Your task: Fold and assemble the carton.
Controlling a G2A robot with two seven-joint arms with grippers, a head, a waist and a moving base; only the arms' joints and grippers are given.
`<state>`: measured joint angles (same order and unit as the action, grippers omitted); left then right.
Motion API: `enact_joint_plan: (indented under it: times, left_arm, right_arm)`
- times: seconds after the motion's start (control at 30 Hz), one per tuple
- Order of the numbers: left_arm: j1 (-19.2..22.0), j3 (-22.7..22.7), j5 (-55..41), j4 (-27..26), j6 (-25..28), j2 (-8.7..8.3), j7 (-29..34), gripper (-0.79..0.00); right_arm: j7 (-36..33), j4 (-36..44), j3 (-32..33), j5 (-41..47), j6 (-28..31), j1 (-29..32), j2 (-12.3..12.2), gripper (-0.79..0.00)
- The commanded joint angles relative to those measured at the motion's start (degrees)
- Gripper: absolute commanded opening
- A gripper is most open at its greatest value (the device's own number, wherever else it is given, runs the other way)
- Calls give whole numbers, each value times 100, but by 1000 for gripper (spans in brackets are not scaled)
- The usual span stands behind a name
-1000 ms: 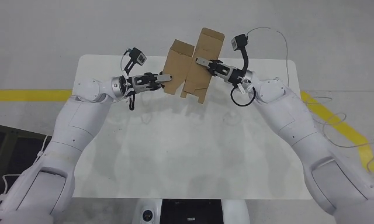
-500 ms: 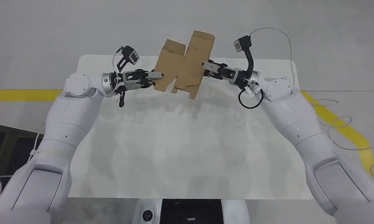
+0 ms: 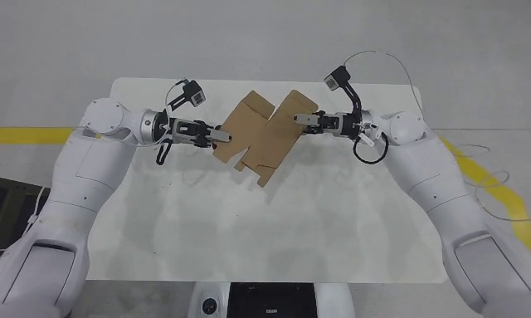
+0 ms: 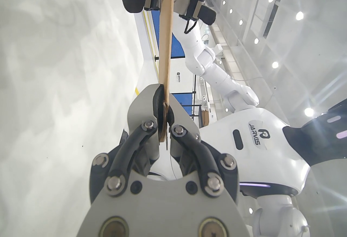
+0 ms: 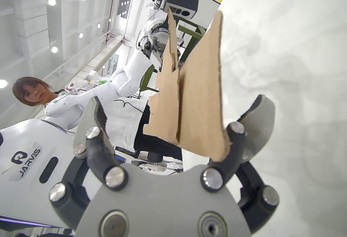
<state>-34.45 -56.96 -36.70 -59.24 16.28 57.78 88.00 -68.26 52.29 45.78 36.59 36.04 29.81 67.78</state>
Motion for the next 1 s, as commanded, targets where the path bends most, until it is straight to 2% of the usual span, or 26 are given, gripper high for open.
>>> enact_joint_plan:
  times: [0.0,0.3,0.53,0.73,0.97]
  left_arm:
    - [-24,59,-56,-97,0,-81,1,-785]
    - [-26,207,-354,-209,0,-327,1,-785]
    - [-60,436,-536,-349,0,-473,1,-785]
    - [-26,602,-645,-365,1,-543,1,-785]
    - [62,726,-646,-308,1,-578,1,-785]
  right_arm:
    - [-94,111,31,29,-94,64,-52,0]
    - [-139,204,117,-52,-139,226,-195,0]
    - [-65,196,0,-44,-66,212,-172,0]
    - [-149,265,-130,101,-149,142,-130,-397]
    - [-211,279,-231,213,-211,116,-118,-462]
